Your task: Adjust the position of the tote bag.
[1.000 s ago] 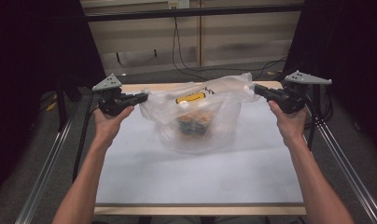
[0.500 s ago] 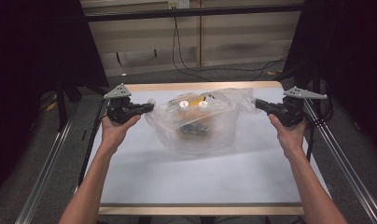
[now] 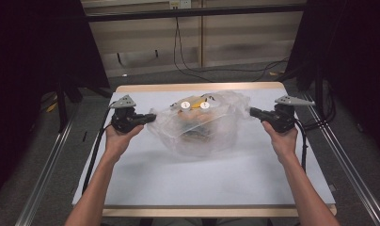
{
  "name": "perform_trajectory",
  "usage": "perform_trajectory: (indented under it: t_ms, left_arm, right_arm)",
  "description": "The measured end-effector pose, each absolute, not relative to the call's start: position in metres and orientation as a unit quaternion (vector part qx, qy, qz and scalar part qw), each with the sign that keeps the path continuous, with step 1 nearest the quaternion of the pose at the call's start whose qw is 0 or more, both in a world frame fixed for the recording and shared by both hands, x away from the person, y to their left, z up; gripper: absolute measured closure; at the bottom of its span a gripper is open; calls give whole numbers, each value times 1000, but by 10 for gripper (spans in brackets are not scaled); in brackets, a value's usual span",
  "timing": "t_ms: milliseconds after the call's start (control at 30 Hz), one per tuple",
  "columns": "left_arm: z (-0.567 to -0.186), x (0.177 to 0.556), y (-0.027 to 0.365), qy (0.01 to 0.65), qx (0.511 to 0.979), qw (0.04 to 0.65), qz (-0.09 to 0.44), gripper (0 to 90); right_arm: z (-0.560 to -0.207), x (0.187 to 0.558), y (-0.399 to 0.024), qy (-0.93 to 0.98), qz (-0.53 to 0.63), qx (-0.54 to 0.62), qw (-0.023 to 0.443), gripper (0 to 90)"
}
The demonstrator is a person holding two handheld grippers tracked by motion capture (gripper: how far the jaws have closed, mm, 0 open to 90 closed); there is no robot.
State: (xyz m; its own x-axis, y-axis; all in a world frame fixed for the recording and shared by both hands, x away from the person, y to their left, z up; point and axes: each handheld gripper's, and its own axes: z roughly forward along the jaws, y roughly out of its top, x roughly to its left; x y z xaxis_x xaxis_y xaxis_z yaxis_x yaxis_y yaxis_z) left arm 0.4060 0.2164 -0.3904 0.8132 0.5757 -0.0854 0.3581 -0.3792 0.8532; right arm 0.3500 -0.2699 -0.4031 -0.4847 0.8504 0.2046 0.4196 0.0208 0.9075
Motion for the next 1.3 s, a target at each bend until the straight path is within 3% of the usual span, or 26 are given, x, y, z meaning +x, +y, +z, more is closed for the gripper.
perform_trajectory:
  t_ms: [167,400,667,1300]
  left_arm:
    - [-403,403,224,294,810,496,100,898]
    - [-422,397,222,298,826,464,115,898]
    - [-450,393,226,309,822,470,93,898]
    - [-476,397,237,320,850,410,88,898]
  right_arm:
    - [-420,349,-276,681,519,481,189,900]
    - [-444,343,-283,683,514,488,175,900]
    - [-452,342,-283,690,497,496,175,900]
    - [-477,345,-286,740,420,501,161,900]
